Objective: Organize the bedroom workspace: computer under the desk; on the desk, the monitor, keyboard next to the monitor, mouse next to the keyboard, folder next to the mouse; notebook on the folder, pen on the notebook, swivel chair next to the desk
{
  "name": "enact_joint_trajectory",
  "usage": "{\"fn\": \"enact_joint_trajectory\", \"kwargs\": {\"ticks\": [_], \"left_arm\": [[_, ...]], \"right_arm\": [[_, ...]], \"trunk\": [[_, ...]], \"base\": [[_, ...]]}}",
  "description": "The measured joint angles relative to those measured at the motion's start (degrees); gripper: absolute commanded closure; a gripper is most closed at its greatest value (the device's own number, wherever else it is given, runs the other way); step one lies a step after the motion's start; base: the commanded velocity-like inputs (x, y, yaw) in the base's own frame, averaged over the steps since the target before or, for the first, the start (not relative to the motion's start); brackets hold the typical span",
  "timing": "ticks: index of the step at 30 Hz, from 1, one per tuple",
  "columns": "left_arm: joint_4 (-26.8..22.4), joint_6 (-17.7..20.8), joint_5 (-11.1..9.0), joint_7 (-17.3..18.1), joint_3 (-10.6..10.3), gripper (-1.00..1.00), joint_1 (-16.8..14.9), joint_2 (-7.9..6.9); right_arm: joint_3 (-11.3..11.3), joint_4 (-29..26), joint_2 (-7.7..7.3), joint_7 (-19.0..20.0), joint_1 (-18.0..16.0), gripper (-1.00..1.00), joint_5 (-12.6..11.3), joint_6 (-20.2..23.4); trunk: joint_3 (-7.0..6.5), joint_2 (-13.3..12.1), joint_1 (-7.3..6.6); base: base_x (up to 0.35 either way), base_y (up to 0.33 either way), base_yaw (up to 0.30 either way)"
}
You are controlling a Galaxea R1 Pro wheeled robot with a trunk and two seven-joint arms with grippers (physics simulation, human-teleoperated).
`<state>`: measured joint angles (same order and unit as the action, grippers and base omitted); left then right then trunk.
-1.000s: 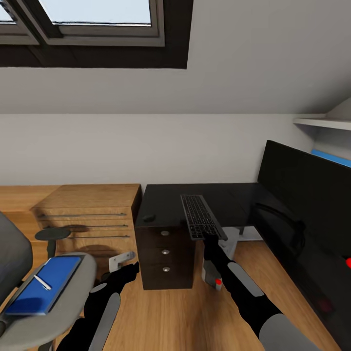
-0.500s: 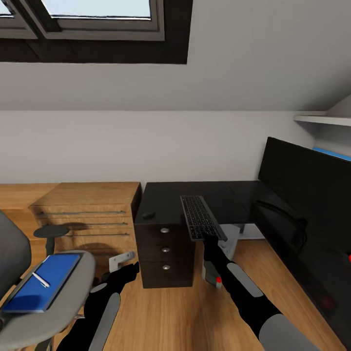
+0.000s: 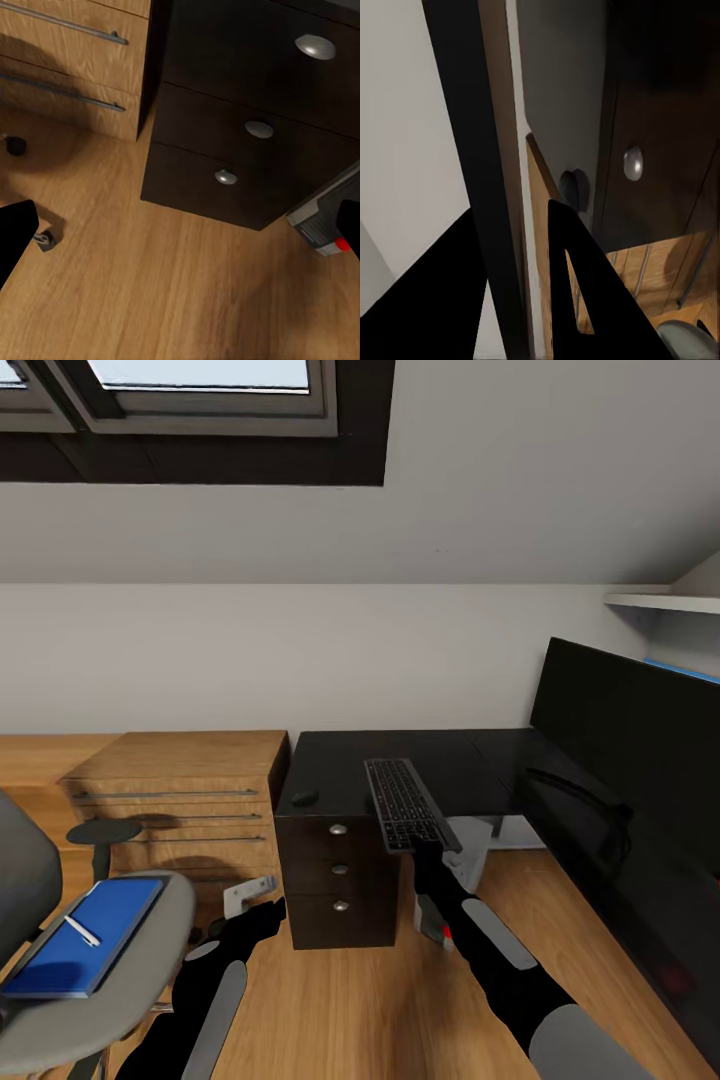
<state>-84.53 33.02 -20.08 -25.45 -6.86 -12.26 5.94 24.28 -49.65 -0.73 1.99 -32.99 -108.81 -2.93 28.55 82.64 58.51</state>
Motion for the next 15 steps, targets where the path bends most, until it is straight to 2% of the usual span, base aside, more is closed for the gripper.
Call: {"fn": "enact_joint_trajectory", "kwargs": {"ticks": [2, 4, 10, 15], "left_arm": [[0.1, -0.02, 0.02, 0.05, -0.02, -1.0, 0.0, -0.09], [0.12, -0.05, 0.04, 0.07, 0.04, -1.0, 0.0, -0.16], [0.13, -0.03, 0.1, 0.09, 0.07, -1.0, 0.0, -0.21], [0.13, -0.02, 0.11, -0.05, 0.08, -1.0, 0.01, -0.22]], "right_arm": [[1.76, -0.06, 0.0, 0.0, 0.01, 1.0, 0.77, 0.0], [2.16, -0.02, -0.04, 0.0, 0.0, 1.0, 1.43, 0.06], [2.28, 0.12, -0.01, 0.0, 0.0, 1.0, 1.8, 0.09], [2.4, 0.19, 0.01, -0.02, -0.01, 1.0, 1.88, 0.01]], "trunk": [[0.0, 0.0, -0.01], [0.0, 0.0, -0.02], [0.0, 0.0, -0.03], [-0.21, 0.0, -0.03]], "base": [[0.146, 0.0, 0.0], [0.242, 0.0, 0.0], [0.301, 0.0, 0.004], [0.309, 0.0, 0.108]]}}
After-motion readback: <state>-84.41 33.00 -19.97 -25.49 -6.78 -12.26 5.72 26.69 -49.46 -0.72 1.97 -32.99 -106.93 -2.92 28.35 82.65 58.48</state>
